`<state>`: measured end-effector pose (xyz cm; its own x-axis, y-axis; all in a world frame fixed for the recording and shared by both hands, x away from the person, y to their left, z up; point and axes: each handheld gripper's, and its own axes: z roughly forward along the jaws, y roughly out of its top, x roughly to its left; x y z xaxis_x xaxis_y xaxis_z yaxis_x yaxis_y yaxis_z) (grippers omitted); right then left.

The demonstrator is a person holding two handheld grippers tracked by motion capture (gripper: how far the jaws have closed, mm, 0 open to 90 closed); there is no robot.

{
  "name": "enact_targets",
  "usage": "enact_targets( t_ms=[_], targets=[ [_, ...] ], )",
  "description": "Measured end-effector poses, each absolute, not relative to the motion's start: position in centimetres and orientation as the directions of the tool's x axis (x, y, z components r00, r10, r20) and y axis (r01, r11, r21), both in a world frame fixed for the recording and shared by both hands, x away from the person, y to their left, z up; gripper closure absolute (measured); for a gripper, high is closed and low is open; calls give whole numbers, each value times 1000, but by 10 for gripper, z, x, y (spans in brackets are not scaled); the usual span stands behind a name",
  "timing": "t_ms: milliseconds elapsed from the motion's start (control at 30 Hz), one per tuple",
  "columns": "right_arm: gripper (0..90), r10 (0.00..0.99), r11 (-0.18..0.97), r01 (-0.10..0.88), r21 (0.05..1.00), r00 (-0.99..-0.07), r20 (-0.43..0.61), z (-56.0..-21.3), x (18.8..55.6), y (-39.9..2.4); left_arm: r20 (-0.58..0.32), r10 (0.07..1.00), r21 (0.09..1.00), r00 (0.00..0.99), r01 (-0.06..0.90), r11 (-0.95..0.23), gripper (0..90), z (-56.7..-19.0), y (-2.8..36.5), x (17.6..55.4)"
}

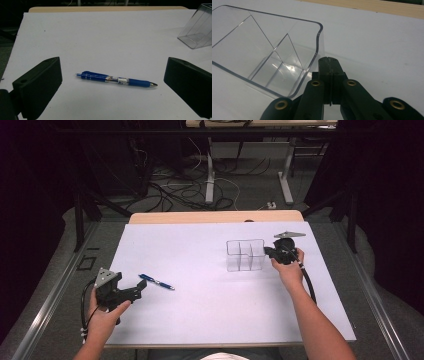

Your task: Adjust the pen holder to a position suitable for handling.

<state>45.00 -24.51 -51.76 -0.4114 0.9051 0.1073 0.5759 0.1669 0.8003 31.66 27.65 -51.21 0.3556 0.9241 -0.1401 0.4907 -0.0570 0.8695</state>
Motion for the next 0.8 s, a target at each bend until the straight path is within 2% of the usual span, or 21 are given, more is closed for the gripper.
enact_targets(
  t_ms=[267, 800],
  targets=[
    [900, 900, 163, 588, 792, -418, 125, -518, 443, -214, -140, 924, 872, 355, 487, -55, 15, -512, 277, 317],
    [900, 886, 162, 578, 800, -443, 140, -520, 436, -178, -139, 924, 871, 356, 488, -57, 15, -512, 277, 316]
  ],
)
